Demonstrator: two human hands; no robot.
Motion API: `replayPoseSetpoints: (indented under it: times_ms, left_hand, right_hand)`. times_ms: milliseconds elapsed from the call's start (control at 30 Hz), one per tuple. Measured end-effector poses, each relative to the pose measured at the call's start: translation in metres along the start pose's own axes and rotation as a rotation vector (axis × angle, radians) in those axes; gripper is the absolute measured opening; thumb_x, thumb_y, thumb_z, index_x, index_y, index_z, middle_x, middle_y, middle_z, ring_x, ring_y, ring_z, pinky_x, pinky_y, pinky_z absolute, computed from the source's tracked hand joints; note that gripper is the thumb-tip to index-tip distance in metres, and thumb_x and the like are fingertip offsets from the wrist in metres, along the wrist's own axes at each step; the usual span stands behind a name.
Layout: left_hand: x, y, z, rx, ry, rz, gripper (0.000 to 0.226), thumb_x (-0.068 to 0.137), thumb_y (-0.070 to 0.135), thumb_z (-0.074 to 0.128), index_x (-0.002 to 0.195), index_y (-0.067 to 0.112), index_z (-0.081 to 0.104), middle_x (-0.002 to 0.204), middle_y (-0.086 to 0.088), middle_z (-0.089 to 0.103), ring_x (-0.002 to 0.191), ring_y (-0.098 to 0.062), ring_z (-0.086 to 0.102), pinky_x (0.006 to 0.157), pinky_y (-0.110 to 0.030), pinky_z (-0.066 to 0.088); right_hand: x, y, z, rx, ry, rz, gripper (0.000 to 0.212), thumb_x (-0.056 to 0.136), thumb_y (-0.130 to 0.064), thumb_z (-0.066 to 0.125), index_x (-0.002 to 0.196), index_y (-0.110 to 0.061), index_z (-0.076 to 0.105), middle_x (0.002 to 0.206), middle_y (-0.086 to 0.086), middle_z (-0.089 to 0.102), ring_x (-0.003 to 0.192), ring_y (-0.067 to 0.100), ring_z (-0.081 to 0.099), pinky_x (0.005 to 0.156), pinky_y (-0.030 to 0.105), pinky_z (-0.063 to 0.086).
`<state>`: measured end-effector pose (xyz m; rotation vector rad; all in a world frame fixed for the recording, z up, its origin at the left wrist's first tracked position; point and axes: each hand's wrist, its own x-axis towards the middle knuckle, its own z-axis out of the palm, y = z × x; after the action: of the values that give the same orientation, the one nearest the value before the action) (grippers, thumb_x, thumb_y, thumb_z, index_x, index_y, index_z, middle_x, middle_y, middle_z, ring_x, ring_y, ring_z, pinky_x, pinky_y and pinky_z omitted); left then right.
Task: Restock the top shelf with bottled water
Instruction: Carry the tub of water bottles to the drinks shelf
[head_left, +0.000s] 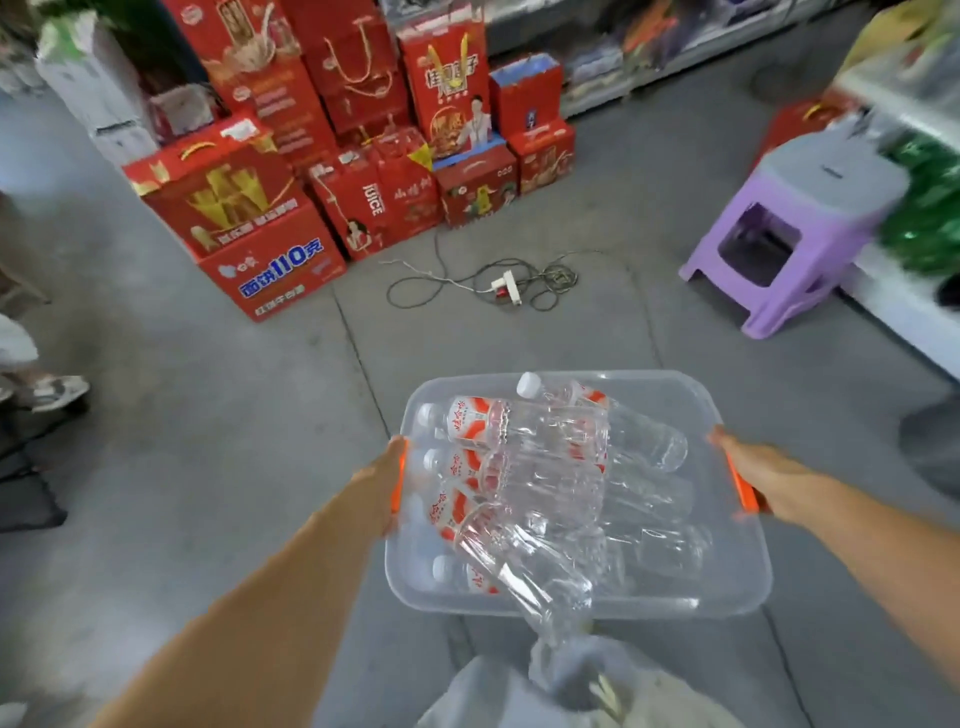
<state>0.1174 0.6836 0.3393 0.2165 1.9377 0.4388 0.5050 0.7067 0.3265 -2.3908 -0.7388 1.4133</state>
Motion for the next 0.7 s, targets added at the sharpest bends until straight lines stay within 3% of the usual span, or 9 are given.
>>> replayPoseSetpoints:
  times_ms: [100, 200, 333, 433, 567, 633, 700]
  left_hand:
    - [0.024, 0.069, 0.054, 0.051, -0.087, 0.079, 0.062, 0.084, 0.071, 0.05, 0.084, 0.012, 0.067, 0.086, -0.011, 0.071, 0.077, -0.032, 0.069, 0.086, -0.056, 0.055]
    - [0.064, 0.138, 0.109, 0.13, -0.057, 0.102, 0.087, 0.058, 0.087, 0.051, 0.096, 0.012, 0.073, 0.093, -0.012, 0.076, 0.082, -0.035, 0.073, 0.083, -0.057, 0.057]
    - [0.025, 0.244, 0.187, 0.138, -0.131, 0.238, 0.062, 0.083, 0.069, 0.057, 0.097, 0.009, 0.067, 0.095, -0.012, 0.07, 0.083, -0.033, 0.07, 0.084, -0.049, 0.057]
    - [0.035, 0.318, 0.246, 0.22, -0.205, 0.309, 0.072, 0.067, 0.073, 0.063, 0.104, 0.011, 0.068, 0.1, -0.012, 0.073, 0.089, -0.035, 0.071, 0.085, -0.053, 0.057]
    - [0.116, 0.413, 0.335, 0.365, -0.227, 0.355, 0.101, 0.039, 0.088, 0.063, 0.113, 0.019, 0.067, 0.104, -0.007, 0.072, 0.091, -0.032, 0.07, 0.085, -0.053, 0.056]
    - [0.12, 0.456, 0.38, 0.442, -0.268, 0.371, 0.1, 0.041, 0.096, 0.06, 0.105, 0.02, 0.072, 0.099, -0.008, 0.074, 0.09, -0.033, 0.071, 0.086, -0.054, 0.056]
    - [0.074, 0.493, 0.415, 0.511, -0.32, 0.386, 0.089, 0.056, 0.092, 0.06, 0.103, 0.018, 0.073, 0.1, -0.01, 0.074, 0.092, -0.035, 0.071, 0.087, -0.054, 0.056]
  right_hand:
    - [0.033, -0.034, -0.045, 0.028, 0.074, -0.031, 0.058, 0.099, -0.05, 0.049, 0.123, 0.003, 0.051, 0.107, 0.017, 0.054, 0.097, 0.038, 0.058, 0.081, 0.053, 0.055]
    - [0.068, -0.065, -0.088, 0.043, 0.158, -0.036, 0.062, 0.101, -0.049, 0.043, 0.133, 0.004, 0.048, 0.116, 0.02, 0.052, 0.1, 0.036, 0.056, 0.081, 0.044, 0.051]
    - [0.117, -0.1, -0.137, 0.132, 0.219, -0.021, 0.055, 0.103, -0.042, 0.042, 0.134, 0.002, 0.051, 0.118, 0.021, 0.053, 0.093, 0.033, 0.054, 0.064, 0.031, 0.04]
    - [0.153, -0.125, -0.17, 0.273, 0.288, 0.075, 0.055, 0.102, -0.04, 0.047, 0.129, 0.007, 0.054, 0.106, 0.021, 0.052, 0.075, 0.032, 0.053, 0.056, 0.034, 0.042]
    - [0.204, -0.157, -0.214, 0.394, 0.365, 0.188, 0.059, 0.098, -0.045, 0.052, 0.116, 0.011, 0.06, 0.099, 0.027, 0.061, 0.067, 0.034, 0.057, 0.051, 0.034, 0.046]
    - [0.223, -0.172, -0.235, 0.432, 0.388, 0.224, 0.056, 0.099, -0.042, 0.051, 0.104, 0.012, 0.061, 0.081, 0.023, 0.059, 0.061, 0.031, 0.053, 0.052, 0.034, 0.043]
    - [0.244, -0.186, -0.257, 0.464, 0.411, 0.239, 0.049, 0.101, -0.04, 0.049, 0.095, 0.008, 0.056, 0.071, 0.017, 0.053, 0.064, 0.032, 0.052, 0.06, 0.037, 0.043]
